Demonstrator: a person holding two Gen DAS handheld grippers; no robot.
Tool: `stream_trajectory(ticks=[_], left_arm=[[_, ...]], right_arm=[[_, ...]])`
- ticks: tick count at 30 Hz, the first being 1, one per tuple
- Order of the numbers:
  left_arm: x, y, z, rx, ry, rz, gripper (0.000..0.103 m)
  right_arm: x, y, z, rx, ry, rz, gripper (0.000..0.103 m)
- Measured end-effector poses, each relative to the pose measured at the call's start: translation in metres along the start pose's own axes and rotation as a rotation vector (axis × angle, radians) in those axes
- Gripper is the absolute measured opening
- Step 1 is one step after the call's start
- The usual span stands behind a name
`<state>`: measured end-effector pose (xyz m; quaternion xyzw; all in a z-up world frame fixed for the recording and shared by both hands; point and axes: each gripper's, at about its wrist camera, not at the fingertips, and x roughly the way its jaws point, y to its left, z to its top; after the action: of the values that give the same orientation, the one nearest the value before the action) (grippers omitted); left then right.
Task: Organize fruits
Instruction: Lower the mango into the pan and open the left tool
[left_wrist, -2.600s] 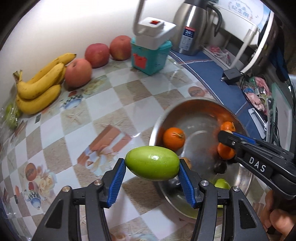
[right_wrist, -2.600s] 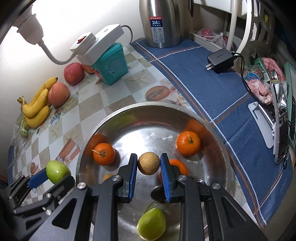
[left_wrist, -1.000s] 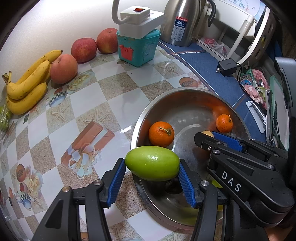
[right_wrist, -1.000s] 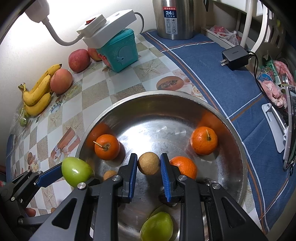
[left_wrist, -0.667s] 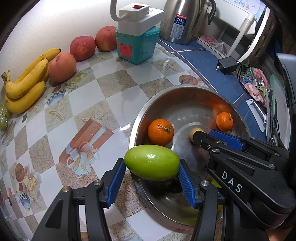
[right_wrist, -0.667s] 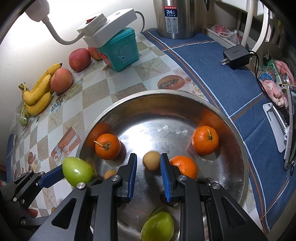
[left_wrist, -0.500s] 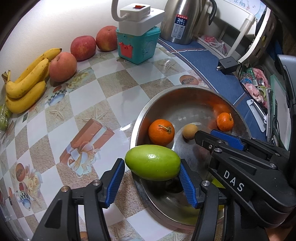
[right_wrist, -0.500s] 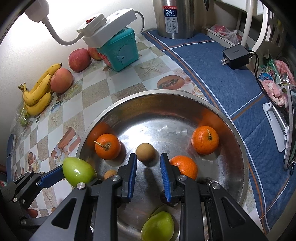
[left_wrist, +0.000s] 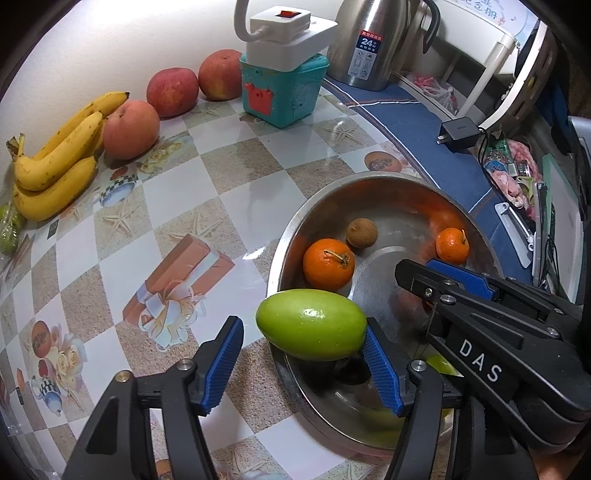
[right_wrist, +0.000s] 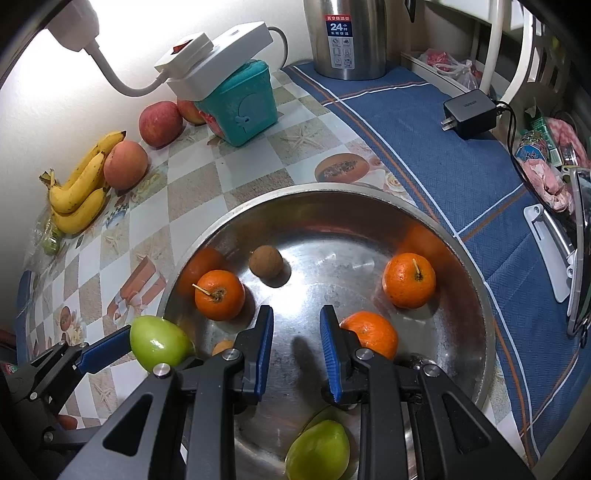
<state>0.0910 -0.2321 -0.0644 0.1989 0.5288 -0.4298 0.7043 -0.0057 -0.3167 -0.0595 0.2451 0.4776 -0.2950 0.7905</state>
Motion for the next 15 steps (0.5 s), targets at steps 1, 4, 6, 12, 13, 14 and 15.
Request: stream_trajectory(ticks=[1, 4, 6, 12, 13, 14, 15], left_arm=[[0.0001, 0.0004, -0.0001, -0.002, 0.0, 0.001, 0.072], [-0.0001, 0.0016, -0.0005, -0.01, -0.001, -0.007, 0.079], [-0.001, 0.0023, -0.0002, -0.013, -0.005, -0.005, 0.079], [-0.0044, 0.0058, 0.0004, -0.02, -0.013, -0.006, 0.08], [-0.005, 0.0067, 0.0005, -0.022, -0.014, -0.006, 0.081], [-0.006, 0.008, 0.0008, -0.025, -0.017, -0.004, 0.081], [-0.0076, 0.0095, 0.0013, -0.03, -0.02, 0.0, 0.082]], right_arm=[[-0.0005, -0.0001, 0.0001, 0.001, -0.001, 0.001, 0.027], [-0.002, 0.0, 0.0002, 0.003, -0.004, 0.005, 0.027], [-0.0026, 0.0003, 0.0, 0.003, -0.005, 0.006, 0.027], [-0.0027, 0.0006, -0.0009, 0.006, -0.006, 0.006, 0.027], [-0.0031, 0.0005, -0.0008, 0.007, -0.007, 0.007, 0.027], [-0.0037, 0.0005, -0.0007, 0.009, -0.009, 0.008, 0.027], [-0.0044, 0.0003, -0.0006, 0.01, -0.011, 0.008, 0.027]])
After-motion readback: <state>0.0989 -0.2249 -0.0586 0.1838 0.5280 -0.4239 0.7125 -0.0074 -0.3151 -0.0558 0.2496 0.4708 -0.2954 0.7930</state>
